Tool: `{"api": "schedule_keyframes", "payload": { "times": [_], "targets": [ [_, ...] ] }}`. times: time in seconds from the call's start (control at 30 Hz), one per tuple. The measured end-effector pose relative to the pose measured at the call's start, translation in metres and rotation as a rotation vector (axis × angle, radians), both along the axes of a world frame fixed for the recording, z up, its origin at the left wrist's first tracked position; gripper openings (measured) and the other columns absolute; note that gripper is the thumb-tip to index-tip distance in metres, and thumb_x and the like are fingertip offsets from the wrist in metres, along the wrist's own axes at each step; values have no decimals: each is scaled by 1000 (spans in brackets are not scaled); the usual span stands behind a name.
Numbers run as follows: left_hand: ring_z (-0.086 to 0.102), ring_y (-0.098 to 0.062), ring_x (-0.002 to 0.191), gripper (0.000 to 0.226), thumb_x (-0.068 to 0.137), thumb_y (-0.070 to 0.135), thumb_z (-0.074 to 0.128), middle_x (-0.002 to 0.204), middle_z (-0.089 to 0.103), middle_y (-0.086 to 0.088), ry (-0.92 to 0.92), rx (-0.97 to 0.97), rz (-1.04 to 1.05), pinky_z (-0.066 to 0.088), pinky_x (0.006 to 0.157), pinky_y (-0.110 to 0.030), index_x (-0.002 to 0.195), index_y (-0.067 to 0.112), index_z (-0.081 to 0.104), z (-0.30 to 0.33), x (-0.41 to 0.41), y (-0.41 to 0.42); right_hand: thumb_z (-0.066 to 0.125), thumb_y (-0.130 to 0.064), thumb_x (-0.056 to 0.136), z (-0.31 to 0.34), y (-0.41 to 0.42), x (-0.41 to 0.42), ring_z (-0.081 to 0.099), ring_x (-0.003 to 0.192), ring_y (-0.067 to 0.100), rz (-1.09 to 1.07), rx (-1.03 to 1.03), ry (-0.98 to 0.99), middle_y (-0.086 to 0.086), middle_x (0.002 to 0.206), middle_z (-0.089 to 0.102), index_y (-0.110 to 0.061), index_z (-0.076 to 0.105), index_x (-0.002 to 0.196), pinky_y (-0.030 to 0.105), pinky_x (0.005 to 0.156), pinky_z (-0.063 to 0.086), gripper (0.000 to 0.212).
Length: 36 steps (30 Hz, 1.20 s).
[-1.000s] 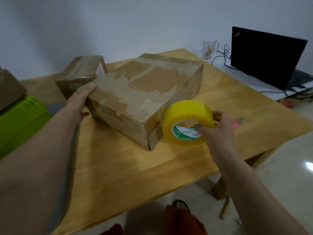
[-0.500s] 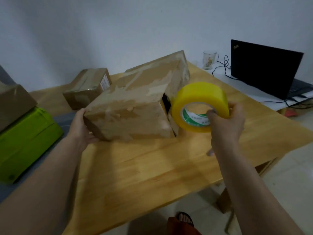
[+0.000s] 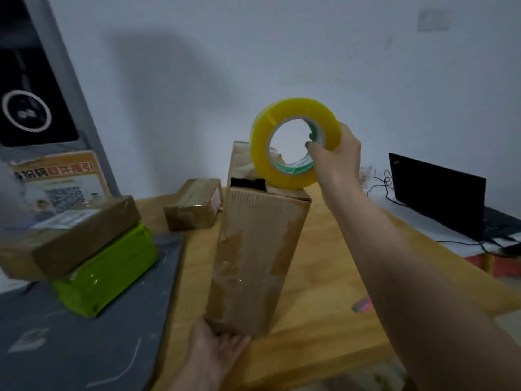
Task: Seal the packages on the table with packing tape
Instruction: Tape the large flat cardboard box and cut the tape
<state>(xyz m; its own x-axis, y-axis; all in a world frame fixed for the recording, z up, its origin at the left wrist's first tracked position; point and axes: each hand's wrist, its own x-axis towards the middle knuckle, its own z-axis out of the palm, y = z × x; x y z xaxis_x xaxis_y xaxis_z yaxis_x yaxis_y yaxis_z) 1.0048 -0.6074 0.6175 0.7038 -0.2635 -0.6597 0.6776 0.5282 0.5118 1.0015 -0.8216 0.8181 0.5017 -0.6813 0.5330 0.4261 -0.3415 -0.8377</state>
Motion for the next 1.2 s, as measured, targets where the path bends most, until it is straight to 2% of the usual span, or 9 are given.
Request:
{"api": "schedule_keyframes", "payload": {
  "times": [0.13,0.23,0.33,0.47,0.57,0.7,0.9,1.07,1.2],
  "targets": [
    [50,-35,121,21,101,24,47,134,50,-14,-183,470,199,39,107,-50,114,9,53,38,-15,14,62,-4,88,25,33,9,59,88,3,160,-181,28,-11,98,62,-21,59,121,15,72,46,37],
    [42,-13,135,50,92,40,62,145,43,8,-1017,667,388,38,106,-32,136,30,42,94,-10,39,63,-8,90,31,57,14,59,104,15,207,-293,62,-2,115,63,-20,57,128,23,86,47,41],
    [46,3,128,77,73,60,73,137,51,19,-1524,689,80,40,98,-14,138,33,40,154,11,47,66,-12,89,34,70,17,57,113,16,220,-310,51,-2,126,62,-23,57,131,28,94,48,44],
    [48,-2,126,111,52,66,82,137,48,19,-1594,842,-289,46,101,-25,145,33,32,176,40,43,79,-25,78,21,74,17,61,105,15,259,-14,89,-2,118,63,-23,57,125,26,79,51,52],
    [49,3,123,117,46,75,81,133,50,24,-1649,932,-322,47,104,-35,145,43,29,163,48,44,82,-20,75,3,76,19,66,92,16,311,168,139,1,100,68,-20,63,111,25,68,53,41],
    [50,-3,124,114,49,84,73,135,50,23,-1670,1021,-299,48,102,-42,146,49,23,158,54,47,71,-11,82,18,77,26,67,89,20,263,59,133,-1,90,68,-21,65,99,21,61,52,20],
    [50,-11,124,109,52,87,67,135,52,18,-1701,1137,-308,47,101,-46,144,49,24,159,56,43,67,-1,77,29,70,27,62,91,20,220,-81,167,7,103,66,-18,63,102,34,75,53,31],
    [42,-2,129,122,49,91,62,143,44,20,-1668,1177,-291,38,108,-33,152,40,19,157,57,50,65,3,70,31,52,21,57,75,17,129,-98,174,6,86,63,-10,64,98,29,63,45,30],
    [35,5,128,127,49,89,63,146,37,24,-1642,1159,-300,30,104,-25,154,37,14,157,54,48,66,7,70,32,35,12,59,84,23,128,-22,145,8,92,63,-11,65,96,34,72,48,32]
  ]
}}
